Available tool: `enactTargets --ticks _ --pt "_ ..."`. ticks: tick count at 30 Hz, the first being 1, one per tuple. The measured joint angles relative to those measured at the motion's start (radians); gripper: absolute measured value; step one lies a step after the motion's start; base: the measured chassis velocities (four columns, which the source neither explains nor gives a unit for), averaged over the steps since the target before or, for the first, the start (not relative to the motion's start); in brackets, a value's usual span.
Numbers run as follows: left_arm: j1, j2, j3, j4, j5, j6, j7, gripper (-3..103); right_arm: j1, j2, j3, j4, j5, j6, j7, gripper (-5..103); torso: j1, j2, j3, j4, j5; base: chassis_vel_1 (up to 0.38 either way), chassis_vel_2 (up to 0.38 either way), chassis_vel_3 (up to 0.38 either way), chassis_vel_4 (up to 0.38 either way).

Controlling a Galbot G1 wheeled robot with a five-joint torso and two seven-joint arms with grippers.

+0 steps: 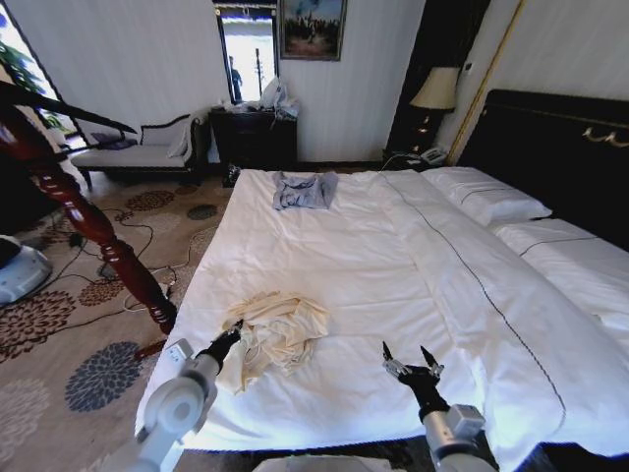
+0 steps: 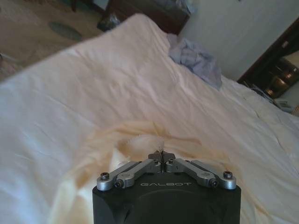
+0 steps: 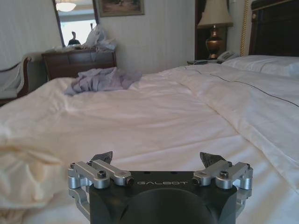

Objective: Pick up the clothes from the bed and hang them on the clothes hanger.

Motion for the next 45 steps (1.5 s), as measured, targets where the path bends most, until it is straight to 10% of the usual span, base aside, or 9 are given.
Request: enactTargets --ticks 17,32,45 --pt "0.156 0.052 -0.113 -0.109 0.16 -0.03 0.081 0 0.024 -0.026 0.021 0.016 0.091 -0.03 0.026 100 0.0 0.0 0.0 0.0003 0.0 0.0 0.0 0.0 0.0" --pt "0.059 0.471 -0.3 -0.19 0.261 -0.078 0.213 0 0.077 -0.076 0.045 0.077 0.282 -0.108 0.078 100 0.0 0.0 0.0 0.0003 -0.0004 0.0 0.0 0.0 0.0" --pt "-0.2 0.921 -0.604 -0.116 -0.289 -0.094 0.318 0 0.188 -0.178 0.054 0.088 0.536 -0.202 0.125 100 0.0 0.0 0.0 -0.0001 0.0 0.0 0.0 0.0 0.0"
